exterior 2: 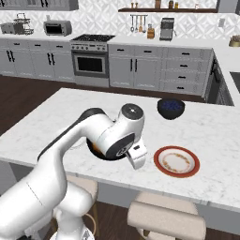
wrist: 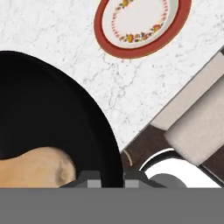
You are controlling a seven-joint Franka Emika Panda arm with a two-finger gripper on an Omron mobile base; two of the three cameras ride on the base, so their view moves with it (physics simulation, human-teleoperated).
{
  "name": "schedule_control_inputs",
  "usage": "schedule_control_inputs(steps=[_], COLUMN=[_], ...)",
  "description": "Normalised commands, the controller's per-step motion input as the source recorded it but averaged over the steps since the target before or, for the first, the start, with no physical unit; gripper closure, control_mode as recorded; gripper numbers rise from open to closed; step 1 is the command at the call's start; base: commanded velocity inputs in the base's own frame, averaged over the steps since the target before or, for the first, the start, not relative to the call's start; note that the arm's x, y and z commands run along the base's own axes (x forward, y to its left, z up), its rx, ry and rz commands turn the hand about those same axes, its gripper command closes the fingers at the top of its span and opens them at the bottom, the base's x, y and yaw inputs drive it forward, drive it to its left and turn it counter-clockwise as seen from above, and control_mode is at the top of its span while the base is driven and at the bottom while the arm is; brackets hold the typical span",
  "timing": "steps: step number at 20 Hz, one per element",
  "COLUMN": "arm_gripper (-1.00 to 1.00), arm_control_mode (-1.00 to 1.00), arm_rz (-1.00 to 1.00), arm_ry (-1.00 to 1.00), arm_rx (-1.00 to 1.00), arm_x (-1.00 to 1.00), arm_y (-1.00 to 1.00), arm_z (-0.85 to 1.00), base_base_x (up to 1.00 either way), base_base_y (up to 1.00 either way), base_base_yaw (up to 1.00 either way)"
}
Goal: Pick the chicken drumstick and squash from their plates and place them in the bowl. Then put the bowl in the fridge.
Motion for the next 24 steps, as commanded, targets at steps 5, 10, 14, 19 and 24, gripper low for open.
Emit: schedule_control_inputs(steps=[5,10,14,19,24], arm_gripper=[1.0,1.0,1.0,1.0,1.0], arm_control_mode=[1.0,1.0,1.0,1.0,1.0], arm_rz=[-0.01,0.0,0.0,0.0,0.0], arm_ry=[0.0,0.0,0.0,0.0,0.0], arm_rx=[0.0,0.0,0.0,0.0,0.0], arm_x=[-0.45,0.0,0.0,0.0,0.0], arm_y=[0.04,0.0,0.0,0.0,0.0], arm_z=[0.36,0.0,0.0,0.0,0.0], base_base_x=[-0.36,-0.39,-0.02,0.0,0.0], base_base_y=[0.16,0.92,1.0,1.0,1.0], base_base_yaw=[0.0,0.0,0.0,0.0,0.0])
